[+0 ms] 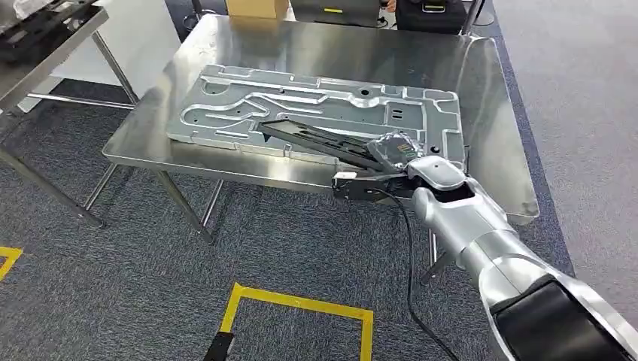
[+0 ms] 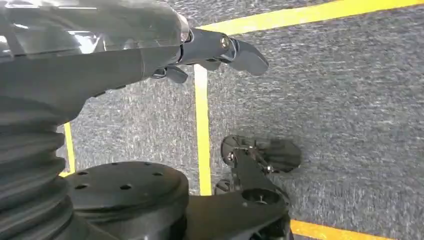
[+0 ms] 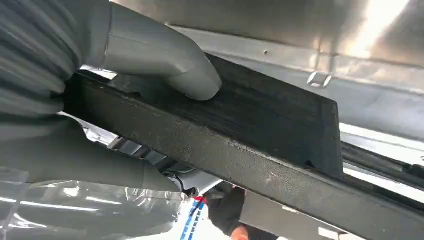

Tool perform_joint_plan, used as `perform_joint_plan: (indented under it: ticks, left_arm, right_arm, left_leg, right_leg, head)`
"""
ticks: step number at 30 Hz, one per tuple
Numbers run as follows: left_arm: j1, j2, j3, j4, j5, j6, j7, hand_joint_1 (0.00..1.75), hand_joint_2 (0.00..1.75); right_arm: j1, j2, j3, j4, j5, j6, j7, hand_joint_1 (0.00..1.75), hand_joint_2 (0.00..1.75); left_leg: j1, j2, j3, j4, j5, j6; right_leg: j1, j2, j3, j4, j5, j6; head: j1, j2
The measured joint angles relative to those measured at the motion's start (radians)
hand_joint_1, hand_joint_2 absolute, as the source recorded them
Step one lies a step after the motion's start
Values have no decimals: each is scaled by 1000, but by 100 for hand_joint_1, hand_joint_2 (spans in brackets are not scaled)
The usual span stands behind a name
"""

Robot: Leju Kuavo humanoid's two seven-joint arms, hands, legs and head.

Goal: Take the parts from the cabinet and place them on the table.

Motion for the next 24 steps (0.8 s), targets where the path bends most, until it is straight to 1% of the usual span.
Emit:
perform_joint_plan:
  ticks: [8, 13, 18, 19, 20, 21, 22, 23, 24]
  left_arm:
    - [7, 7, 2, 0, 6, -5, -1, 0, 175]
    - [11, 7, 3, 0, 7, -35, -38, 0, 175]
    - [10, 8, 8, 0, 8, -63, -42, 0, 175]
    - [8, 8, 9, 0, 9, -68, -40, 0, 175]
    - [8, 8, 10, 0, 12, -71, -39, 0, 175]
    - [8, 8, 10, 0, 18, -71, -38, 0, 175]
    - [7, 7, 10, 0, 21, -71, -37, 0, 175]
    - [5, 7, 10, 0, 22, -71, -37, 0, 175]
    - [3, 7, 11, 0, 23, -71, -37, 0, 175]
  right_arm:
    - [13, 16, 6, 0, 21, 3, 4, 175, 175]
    - [8, 13, 7, 1, 26, 22, 12, 175, 175]
    - [4, 3, 7, 1, 34, 26, 14, 175, 175]
    - [4, 2, 7, 1, 37, 27, 15, 175, 175]
    - [3, 1, 7, 1, 41, 27, 17, 175, 175]
    - [2, 0, 7, 0, 50, 29, 20, 175, 175]
    - [0, -4, 7, 0, 56, 30, 22, 175, 175]
    - [-4, -6, 7, 0, 60, 32, 23, 175, 175]
    - [-8, -11, 8, 0, 68, 35, 27, 175, 175]
  left_leg:
    - [0, 0, 0, 2, 0, 0]
    - [0, 0, 0, 2, 0, 1]
    - [0, 0, 0, 3, -1, 1]
    - [-8, 2, -2, 9, -7, 10]
    - [-6, 1, 2, 0, -7, 16]
    - [9, 3, 18, -23, 3, 21]
    - [9, 7, 28, -33, 6, 22]
    - [10, 9, 31, -34, 8, 26]
    - [10, 10, 32, -33, 7, 26]
  right_leg:
    - [0, 0, 1, 0, 0, 0]
    - [0, 0, 1, 0, 1, 1]
    - [0, 0, 1, -1, 1, 1]
    - [-9, 1, 4, -11, 3, 10]
    - [-5, 1, 8, -16, 4, 14]
    - [2, 1, 12, -14, 1, 17]
    - [1, -3, 6, 11, -15, 17]
    - [0, -3, -20, 67, -52, 16]
    - [-1, -4, -59, 145, -93, 17]
  head:
    - [0, 0]
    - [0, 0]
    - [0, 0]
    - [0, 0]
    - [0, 0]
    - [0, 0]
    - [0, 0]
    - [0, 0]
    - [0, 0]
